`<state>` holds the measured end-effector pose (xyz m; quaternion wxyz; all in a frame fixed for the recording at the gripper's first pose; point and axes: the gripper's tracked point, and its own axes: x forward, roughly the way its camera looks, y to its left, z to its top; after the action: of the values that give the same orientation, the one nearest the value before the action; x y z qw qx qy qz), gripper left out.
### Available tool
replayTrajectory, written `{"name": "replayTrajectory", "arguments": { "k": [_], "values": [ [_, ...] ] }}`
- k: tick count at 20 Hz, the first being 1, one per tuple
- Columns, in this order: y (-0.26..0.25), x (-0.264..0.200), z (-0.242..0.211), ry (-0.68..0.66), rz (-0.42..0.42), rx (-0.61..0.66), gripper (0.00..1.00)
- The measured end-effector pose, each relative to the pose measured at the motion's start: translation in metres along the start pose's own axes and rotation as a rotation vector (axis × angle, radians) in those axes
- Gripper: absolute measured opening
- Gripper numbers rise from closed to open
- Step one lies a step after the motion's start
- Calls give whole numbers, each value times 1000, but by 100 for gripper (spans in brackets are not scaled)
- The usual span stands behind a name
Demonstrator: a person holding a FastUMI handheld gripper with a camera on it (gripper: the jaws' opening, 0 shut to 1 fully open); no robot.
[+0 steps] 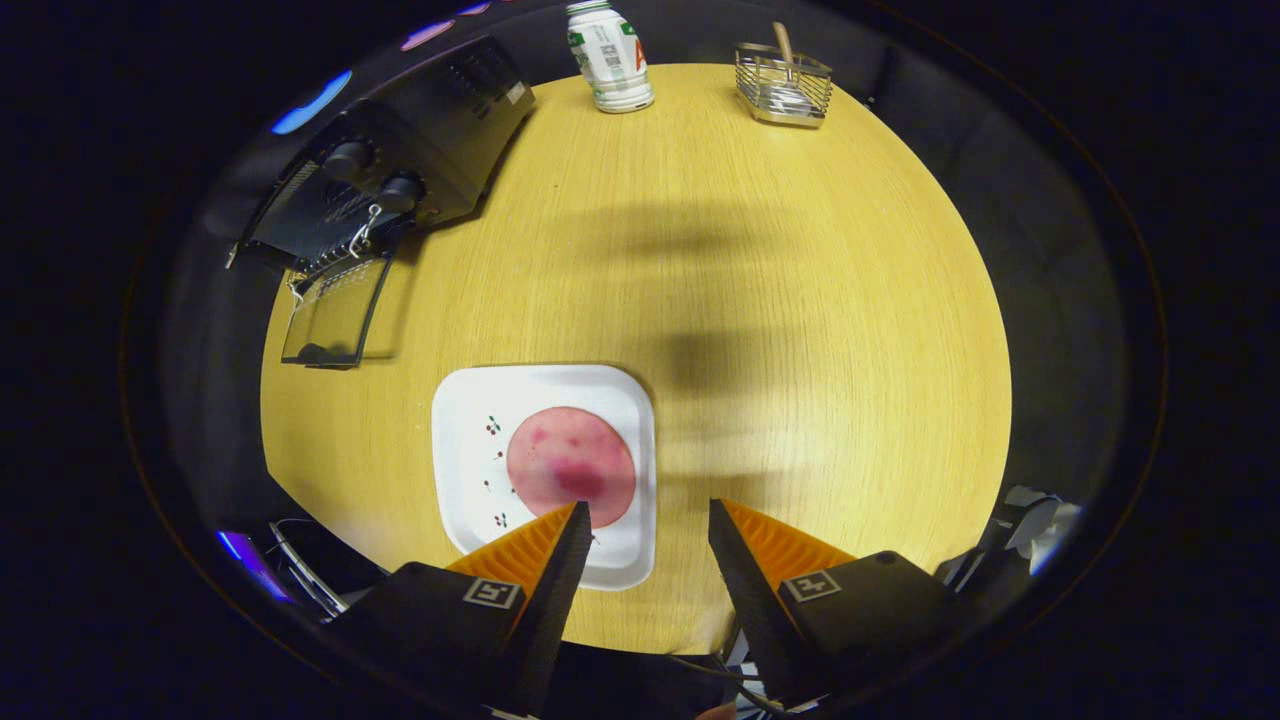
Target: Open the toaster oven, put the food inside, and close the toaster oven door.
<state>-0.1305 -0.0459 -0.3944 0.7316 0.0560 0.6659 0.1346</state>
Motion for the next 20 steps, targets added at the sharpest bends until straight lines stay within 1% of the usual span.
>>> {"name": "replayTrajectory", "arguments": {
  "k": [1,2,7,9,10,11,12,13,14,16,17,20],
  "values": [
    [0,4,4,2,1,14,59],
    [0,4,0,7,6,13,55],
    [2,17,-4,30,2,-57,57],
    [-1,25,-1,36,-7,-15,15],
    [-1,21,-1,42,0,13,18],
    [-2,22,-2,46,4,25,20],
    [-2,34,-4,41,22,42,21],
    [-2,21,-3,52,40,51,11],
    [-2,17,-6,57,59,53,11],
    [-1,19,-5,43,107,69,5],
    [-1,18,-5,36,138,87,5],
    [6,13,-11,15,263,200,5]
  ]
}}
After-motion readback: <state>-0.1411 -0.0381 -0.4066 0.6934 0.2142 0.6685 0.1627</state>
